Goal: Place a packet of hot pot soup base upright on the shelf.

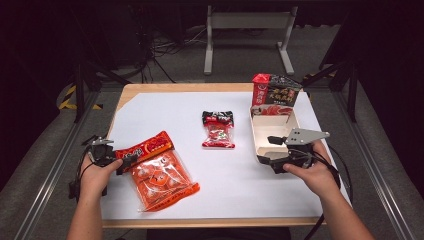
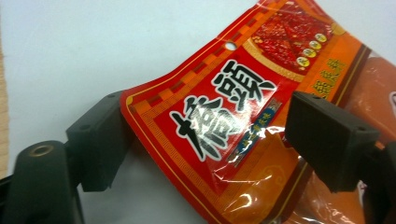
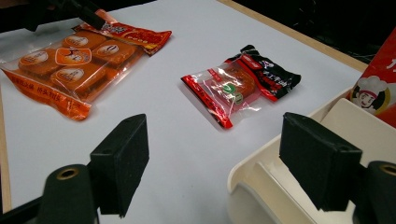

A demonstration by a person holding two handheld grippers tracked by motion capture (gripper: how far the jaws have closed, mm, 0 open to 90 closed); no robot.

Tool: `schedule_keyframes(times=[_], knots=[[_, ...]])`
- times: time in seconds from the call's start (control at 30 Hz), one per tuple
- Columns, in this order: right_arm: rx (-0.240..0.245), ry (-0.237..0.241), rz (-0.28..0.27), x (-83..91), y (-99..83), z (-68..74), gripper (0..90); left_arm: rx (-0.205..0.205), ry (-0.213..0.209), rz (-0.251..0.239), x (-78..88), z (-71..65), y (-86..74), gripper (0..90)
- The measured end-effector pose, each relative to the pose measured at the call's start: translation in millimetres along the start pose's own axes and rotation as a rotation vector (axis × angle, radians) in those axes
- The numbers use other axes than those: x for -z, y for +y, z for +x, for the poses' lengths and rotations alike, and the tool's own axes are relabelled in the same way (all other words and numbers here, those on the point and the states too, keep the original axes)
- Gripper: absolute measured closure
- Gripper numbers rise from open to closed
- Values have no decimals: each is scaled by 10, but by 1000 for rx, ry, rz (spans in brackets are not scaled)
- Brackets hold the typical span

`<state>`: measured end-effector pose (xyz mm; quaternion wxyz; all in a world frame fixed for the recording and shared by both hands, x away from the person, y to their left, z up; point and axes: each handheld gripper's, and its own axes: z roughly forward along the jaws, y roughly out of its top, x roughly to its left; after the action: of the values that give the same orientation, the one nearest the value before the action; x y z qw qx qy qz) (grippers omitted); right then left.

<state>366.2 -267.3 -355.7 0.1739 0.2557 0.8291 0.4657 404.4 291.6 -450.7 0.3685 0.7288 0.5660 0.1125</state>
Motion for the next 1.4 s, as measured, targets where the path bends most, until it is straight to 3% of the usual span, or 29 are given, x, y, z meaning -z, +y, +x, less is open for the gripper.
schedule_keyframes(times=[0.03,0.13,0.2,0.33,0.37,0.6,0.77,0.97,1.13,1.4], knots=[[0,1,1,-2,0,1,243,1,-17,-7,-10,6,-2,197],[-12,17,-3,-17,-2,0,242,-3,-18,-10,-17,12,-5,226],[-10,17,-2,-21,-2,3,242,3,-41,-15,-13,20,-7,279],[-10,18,-3,-21,-1,3,241,-11,-46,-17,-5,29,-11,382],[-10,19,-3,-21,-1,3,241,-10,-49,-16,-1,25,-10,448],[-7,18,0,-27,-3,4,241,9,-62,-19,31,13,-9,600],[-10,24,-4,-31,2,9,241,1,-96,-39,45,-6,-8,732],[-8,32,-5,-37,11,26,241,-4,-108,-25,-10,-16,-28,767],[-7,29,-5,-38,9,24,241,-10,-111,-14,-41,-34,-35,850],[-4,28,-3,-38,9,25,266,-21,-117,-38,3,-74,-9,900]])
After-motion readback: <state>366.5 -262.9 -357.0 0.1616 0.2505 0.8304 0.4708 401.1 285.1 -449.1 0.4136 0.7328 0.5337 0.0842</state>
